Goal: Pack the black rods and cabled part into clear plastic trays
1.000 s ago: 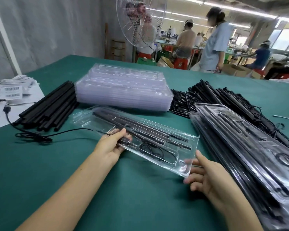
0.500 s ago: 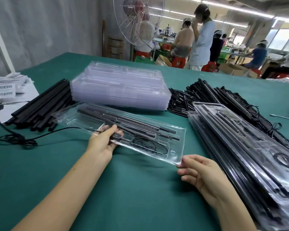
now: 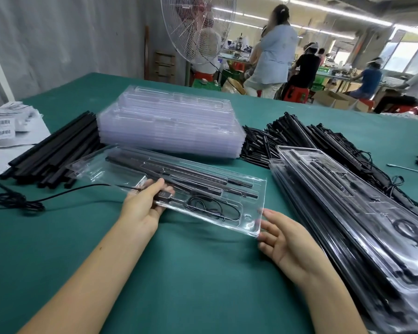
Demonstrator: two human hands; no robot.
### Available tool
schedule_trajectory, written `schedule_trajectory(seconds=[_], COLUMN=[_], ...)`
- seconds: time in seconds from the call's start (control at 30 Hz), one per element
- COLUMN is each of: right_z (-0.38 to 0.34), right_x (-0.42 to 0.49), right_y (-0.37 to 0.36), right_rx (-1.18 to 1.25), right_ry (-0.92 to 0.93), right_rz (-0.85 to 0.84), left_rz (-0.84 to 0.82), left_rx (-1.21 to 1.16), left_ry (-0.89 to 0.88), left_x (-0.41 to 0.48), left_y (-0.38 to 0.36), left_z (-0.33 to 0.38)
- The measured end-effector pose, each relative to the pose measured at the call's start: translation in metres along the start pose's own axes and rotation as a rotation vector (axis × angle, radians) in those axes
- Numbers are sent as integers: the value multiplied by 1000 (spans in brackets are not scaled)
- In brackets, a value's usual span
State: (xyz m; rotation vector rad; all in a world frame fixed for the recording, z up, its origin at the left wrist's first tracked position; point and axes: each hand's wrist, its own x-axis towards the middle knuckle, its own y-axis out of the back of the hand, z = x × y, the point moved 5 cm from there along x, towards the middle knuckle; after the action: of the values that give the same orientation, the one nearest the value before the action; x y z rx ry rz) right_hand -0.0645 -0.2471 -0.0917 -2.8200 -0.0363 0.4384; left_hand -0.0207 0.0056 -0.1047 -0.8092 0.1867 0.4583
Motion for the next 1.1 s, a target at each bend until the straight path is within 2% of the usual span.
schedule_trajectory(seconds=[0.17, 0.37, 0.5, 0.63, 0.7, 0.77, 0.8, 0.87, 0.97, 1.03, 1.1], right_z=[-11, -7, -9, -23, -32, -43, -48, -56, -59, -61, -66], right_x=[4, 6, 6, 3, 4, 6, 8, 13, 19, 19, 20], right_y=[3, 0, 7, 21, 27, 29, 28, 23, 12, -4, -26], right_rx=[-68, -64, 42, 202, 185, -1, -170, -638, -1300, -1435, -1401], right_ry=[62, -74, -97, -17, 81, 185, 221, 239, 144, 200, 409], right_rz=[60, 38, 110, 183, 263, 339, 375, 445, 517, 555, 549], left_rz=[1, -2, -15, -10, -8, -8, -5, 2, 8, 6, 22], left_rx=[-36, -28, -36, -81, -86, -78, -67, -38, -24, -35, -21], left_ry=[15, 20, 20, 23, 22, 19, 14, -2, -12, 6, 30], left_x=[2, 1, 1, 1, 2, 2, 2, 1, 0, -1, 0], left_y=[2, 3, 2, 3, 3, 3, 3, 3, 3, 3, 3], left_z=[0, -1, 0, 1, 2, 1, 0, -1, -2, -3, -3])
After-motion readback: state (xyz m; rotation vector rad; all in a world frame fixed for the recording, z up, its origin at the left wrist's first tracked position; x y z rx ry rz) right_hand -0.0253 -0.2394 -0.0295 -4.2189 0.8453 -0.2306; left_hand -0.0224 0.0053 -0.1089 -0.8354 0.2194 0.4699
